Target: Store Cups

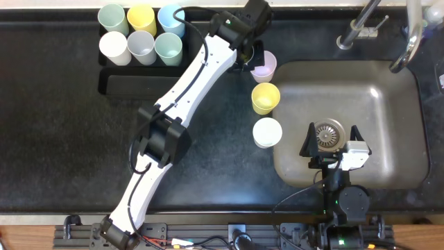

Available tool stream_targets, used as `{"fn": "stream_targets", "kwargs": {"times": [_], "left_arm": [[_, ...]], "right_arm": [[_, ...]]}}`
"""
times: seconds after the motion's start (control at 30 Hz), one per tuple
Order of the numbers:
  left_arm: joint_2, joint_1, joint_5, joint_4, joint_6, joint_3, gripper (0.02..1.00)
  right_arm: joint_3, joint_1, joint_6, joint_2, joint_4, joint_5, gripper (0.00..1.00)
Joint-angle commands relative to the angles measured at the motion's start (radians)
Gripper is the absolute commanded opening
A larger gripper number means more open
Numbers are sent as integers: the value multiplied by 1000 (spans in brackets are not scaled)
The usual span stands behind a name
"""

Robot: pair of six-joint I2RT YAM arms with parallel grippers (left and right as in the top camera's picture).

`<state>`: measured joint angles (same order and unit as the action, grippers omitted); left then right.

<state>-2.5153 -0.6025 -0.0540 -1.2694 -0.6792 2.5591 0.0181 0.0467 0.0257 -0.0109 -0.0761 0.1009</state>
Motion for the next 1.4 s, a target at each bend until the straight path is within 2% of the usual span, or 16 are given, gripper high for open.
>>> {"fn": "stream_targets", "kwargs": {"times": [0.03,0.3,0.43,0.6,0.73,0.8,0.87,1.0,1.17,1.4], "left_arm": [[-6,5,23,7,-4,21,38],[180,33,35,-80,-11,21,36],[351,98,68,-190,-90,21,36],[568,288,106,-308,-153,-8,36],[696,514,104,-378,-224,-143,36],[742,633,81,-364,-224,-273,36],[755,697,62,-299,-218,-394,36],[752,719,64,-176,-212,-583,36],[752,719,137,-134,-236,-728,36],[752,739,168,-101,-235,-796,36]], "right_arm": [[-13,5,5,7,5,-7,998],[-13,5,5,7,5,-7,998],[-13,5,5,7,5,-7,998],[-13,5,5,7,5,-7,998],[-13,5,5,7,5,-7,996],[-13,5,5,7,5,-7,998],[-13,5,5,7,5,-7,996],[-13,5,5,7,5,-7,998],[-13,5,5,7,5,-7,996],[-13,5,5,7,5,-7,998]]}}
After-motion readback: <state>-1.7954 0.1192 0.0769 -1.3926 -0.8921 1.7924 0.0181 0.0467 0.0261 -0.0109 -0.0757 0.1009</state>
